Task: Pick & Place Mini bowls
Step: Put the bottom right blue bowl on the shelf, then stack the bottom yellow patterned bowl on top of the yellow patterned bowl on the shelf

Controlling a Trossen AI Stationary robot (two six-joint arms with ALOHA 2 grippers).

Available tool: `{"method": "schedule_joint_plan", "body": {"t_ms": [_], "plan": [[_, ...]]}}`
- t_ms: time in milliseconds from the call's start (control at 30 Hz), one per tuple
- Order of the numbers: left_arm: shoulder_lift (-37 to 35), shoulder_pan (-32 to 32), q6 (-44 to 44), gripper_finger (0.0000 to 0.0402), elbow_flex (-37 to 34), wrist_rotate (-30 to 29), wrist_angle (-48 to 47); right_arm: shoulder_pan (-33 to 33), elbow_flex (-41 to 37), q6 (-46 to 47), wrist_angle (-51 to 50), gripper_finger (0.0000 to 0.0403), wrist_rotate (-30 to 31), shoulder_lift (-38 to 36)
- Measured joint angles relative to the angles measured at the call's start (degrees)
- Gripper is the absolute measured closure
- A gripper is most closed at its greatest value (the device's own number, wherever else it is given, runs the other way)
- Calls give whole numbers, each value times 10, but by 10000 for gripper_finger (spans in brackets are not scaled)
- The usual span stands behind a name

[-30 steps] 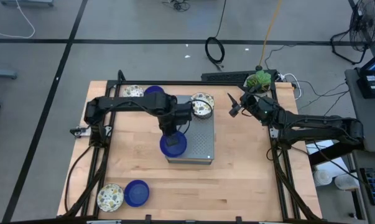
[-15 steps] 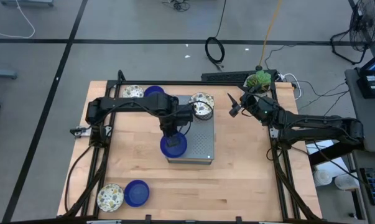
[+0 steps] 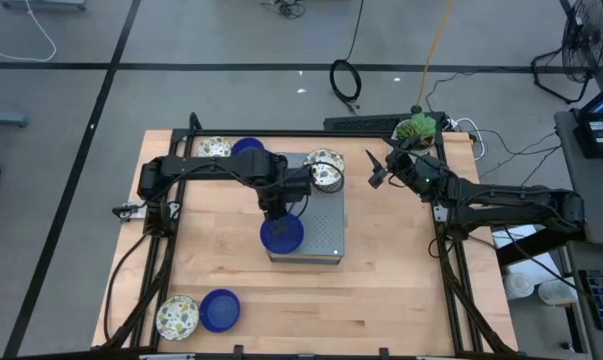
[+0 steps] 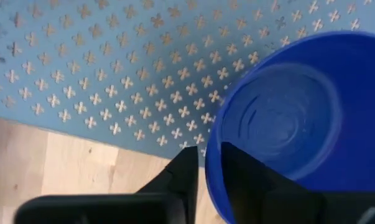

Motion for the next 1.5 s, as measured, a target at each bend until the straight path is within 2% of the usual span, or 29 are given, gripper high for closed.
{"method": "schedule_joint_plan", "body": {"t_ms": [167,333,567,700,833,967,1133,1333,1500], "plan": [[-1,8,30,290,16,0,-38,0,0,0,0,149,0,0],[-22,20,8,266,46,-2,-64,0,0,0,-1,149,0,0],[-106,20,-14,261,50,-99,-53,0,0,0,-4,149,1,0],[-149,9,-60,261,50,-140,-58,0,0,7,-4,149,1,0],[-184,-17,-115,261,43,-122,-63,0,0,11,-4,149,1,0],[-221,-70,-163,261,6,-92,-65,0,0,11,-7,149,0,0],[-274,-173,-336,261,-87,-113,-63,0,0,13,-7,149,0,0],[-314,-308,-649,261,-207,-147,-60,0,0,19,-13,149,0,0],[-314,-394,-903,261,-274,-119,-26,0,-20,54,-11,149,-1,0]]}}
